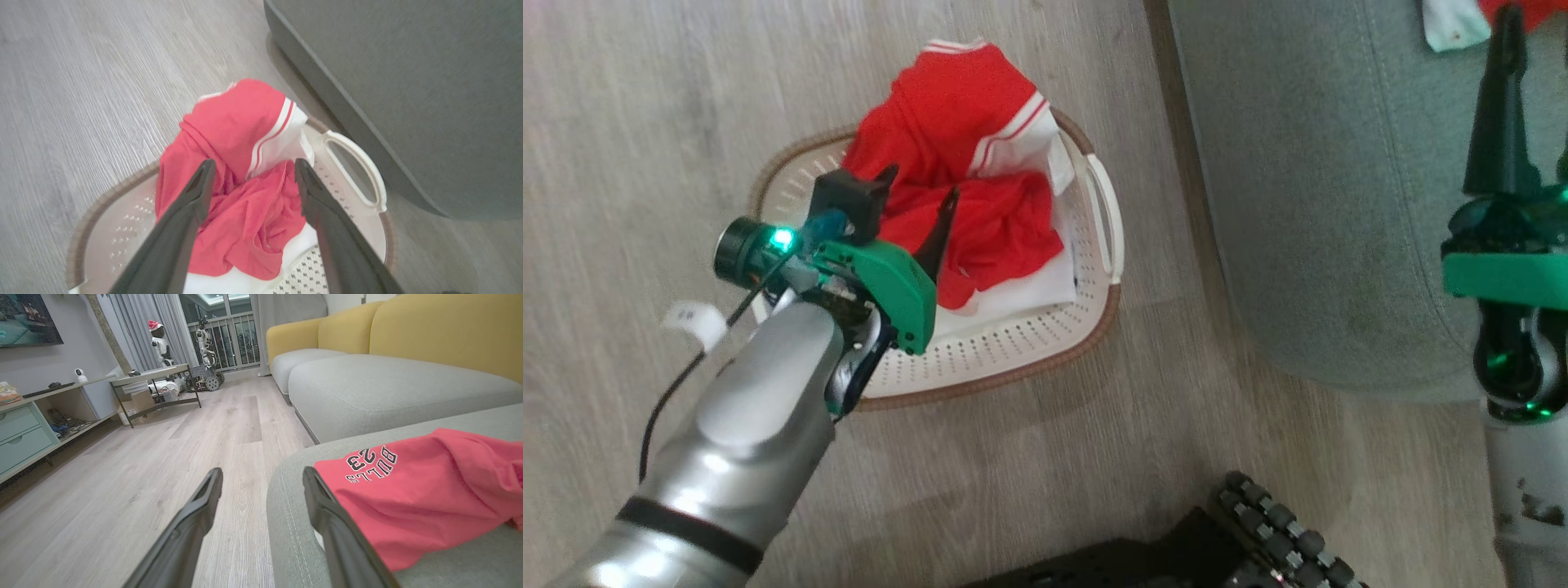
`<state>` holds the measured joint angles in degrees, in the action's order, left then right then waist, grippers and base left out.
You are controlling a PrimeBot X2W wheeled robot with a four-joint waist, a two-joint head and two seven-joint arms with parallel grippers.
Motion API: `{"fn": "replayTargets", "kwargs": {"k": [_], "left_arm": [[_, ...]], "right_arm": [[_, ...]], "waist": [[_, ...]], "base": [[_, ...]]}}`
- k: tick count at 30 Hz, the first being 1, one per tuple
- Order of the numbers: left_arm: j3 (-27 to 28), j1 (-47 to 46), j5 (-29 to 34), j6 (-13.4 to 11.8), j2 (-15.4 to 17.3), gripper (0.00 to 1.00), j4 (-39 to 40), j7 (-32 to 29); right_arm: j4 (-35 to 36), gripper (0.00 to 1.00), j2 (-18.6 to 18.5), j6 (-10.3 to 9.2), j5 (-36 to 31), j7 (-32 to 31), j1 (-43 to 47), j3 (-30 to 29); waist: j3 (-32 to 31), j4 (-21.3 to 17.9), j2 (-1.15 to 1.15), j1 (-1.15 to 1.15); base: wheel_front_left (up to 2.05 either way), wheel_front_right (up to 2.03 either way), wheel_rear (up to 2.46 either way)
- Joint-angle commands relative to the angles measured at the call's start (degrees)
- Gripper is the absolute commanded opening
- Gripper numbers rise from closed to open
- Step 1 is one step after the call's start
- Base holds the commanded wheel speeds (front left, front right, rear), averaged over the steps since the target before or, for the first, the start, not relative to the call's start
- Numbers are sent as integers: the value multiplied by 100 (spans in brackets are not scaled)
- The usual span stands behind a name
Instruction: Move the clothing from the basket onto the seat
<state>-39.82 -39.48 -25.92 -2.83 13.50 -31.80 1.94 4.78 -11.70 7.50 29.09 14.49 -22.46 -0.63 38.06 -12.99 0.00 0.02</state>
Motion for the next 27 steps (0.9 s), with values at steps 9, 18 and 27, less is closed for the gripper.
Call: {"fn": "replayTargets", "kwargs": {"k": [9, 18, 27], "left_arm": [[-143, -934, 115, 388, -164, 100, -1576, -494], [-202, -1714, 169, 533, -142, 100, -2892, -700], [-319, -2172, 240, 609, -49, 100, -3696, -830]], "right_arm": [[595, 100, 188, -1, -108, 51, -411, 106], [1016, 100, 384, -1, -143, 51, -816, 192], [1310, 100, 536, -1, -173, 51, -1046, 284]], "waist": [[796, -417, 0, -2], [1433, -800, 0, -2], [1829, -1113, 0, -2]], "base": [[0, 0, 0], [0, 0, 0], [0, 0, 0]]}}
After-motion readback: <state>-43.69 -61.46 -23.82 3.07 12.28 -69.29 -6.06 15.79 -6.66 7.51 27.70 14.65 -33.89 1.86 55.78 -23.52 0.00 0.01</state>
